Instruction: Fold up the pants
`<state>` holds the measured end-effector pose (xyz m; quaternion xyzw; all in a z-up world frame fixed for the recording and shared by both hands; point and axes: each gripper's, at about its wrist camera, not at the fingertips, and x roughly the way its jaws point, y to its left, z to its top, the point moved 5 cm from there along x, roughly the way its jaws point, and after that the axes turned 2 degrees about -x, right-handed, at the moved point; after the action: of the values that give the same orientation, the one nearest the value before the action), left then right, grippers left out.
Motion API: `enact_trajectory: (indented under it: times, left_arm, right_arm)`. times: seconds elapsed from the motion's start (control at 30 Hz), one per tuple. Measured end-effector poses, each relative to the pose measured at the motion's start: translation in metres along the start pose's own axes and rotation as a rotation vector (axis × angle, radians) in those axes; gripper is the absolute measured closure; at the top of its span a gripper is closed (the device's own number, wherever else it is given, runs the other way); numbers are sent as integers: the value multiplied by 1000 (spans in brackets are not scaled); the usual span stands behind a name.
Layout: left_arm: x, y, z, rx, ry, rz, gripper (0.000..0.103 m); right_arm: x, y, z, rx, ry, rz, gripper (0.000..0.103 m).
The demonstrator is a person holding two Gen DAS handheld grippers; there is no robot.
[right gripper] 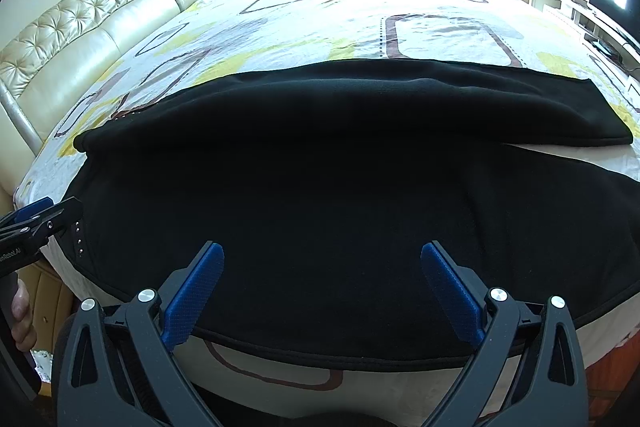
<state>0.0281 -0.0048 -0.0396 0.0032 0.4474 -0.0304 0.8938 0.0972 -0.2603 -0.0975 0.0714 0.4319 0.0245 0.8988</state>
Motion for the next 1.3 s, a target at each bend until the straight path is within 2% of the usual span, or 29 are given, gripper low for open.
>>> enact_trajectory:
  times: [0.67,0.87,0.93,1.0,1.1,1.2,1.27,1.3]
  left_arm:
    - [-1,-1,0,3,0,2,2]
    - [-3,6,7,13,30,-13,2]
    - [-6,15,16,-1,62,-80,2]
    - [-12,32,31,-57,83,-199,2]
    - [-14,75,61,-147,64,-314,2]
    - [3,123,97,-175,83,-386,2]
    - [25,151,121,-162,110,-416,2]
    - [37,165,131,-160,118,-401,2]
  right_arm:
    - [1,2,-2,-4,9,3,4]
    - [-1,2,-3,4,7,4,4]
    - [-3,3,-2,2,8,10,4]
    - [-7,7,2,-15,6,28,4]
    - [-21,14,25,-42,-33,107,4]
    - [-30,15,63,-80,-86,202,4]
    - [-25,8,84,-84,-115,190,4]
    - [-21,4,93,-78,-123,169,4]
